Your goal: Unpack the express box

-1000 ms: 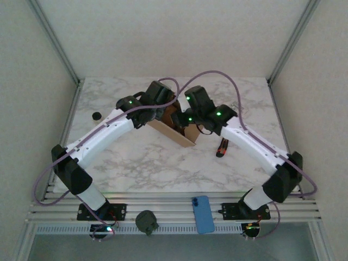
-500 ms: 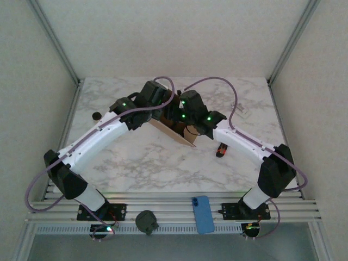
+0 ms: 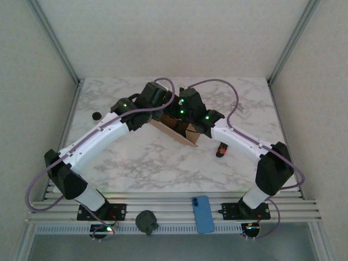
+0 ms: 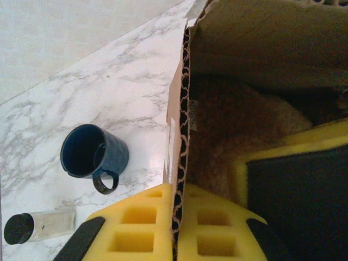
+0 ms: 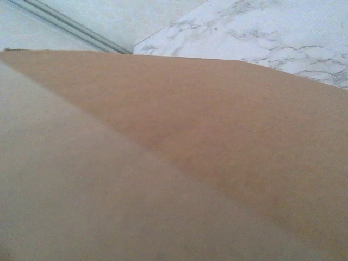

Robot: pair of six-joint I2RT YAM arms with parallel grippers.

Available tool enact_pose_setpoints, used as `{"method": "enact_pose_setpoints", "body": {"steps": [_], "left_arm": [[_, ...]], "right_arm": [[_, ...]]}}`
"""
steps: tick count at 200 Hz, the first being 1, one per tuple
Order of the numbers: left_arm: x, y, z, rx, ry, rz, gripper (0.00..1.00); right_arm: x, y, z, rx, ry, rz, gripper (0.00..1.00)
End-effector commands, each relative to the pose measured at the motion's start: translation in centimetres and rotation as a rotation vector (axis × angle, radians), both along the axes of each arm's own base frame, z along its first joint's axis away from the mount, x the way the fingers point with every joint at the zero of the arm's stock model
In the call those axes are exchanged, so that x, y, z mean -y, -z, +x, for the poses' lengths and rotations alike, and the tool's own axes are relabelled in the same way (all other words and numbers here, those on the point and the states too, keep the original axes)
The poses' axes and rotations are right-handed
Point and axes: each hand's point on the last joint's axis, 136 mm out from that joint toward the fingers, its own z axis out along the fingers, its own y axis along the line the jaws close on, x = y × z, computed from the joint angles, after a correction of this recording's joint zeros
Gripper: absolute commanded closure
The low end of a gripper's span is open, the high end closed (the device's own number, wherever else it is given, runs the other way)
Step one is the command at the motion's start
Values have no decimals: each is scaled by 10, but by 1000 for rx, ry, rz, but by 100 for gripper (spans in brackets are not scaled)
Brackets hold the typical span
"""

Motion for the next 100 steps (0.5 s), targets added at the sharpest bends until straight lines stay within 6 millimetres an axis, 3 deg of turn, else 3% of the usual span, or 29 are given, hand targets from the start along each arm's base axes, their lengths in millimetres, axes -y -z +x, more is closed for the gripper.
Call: {"method": "enact_pose_setpoints", "body": {"steps": [1, 61, 84, 100], "left_arm": [[5, -26, -1, 69, 2, -80, 100], [8, -28, -1, 73, 10, -89, 100], [8, -29, -1, 74, 10, -89, 100], [7, -30, -1, 77, 9, -91, 100]], "right_arm": [[3, 13, 3, -63, 40, -21, 46], [-6, 23, 13, -66, 41, -30, 54], [-6, 28, 18, -65, 54, -44, 63], [-7, 32, 19, -66, 55, -49, 76]]}}
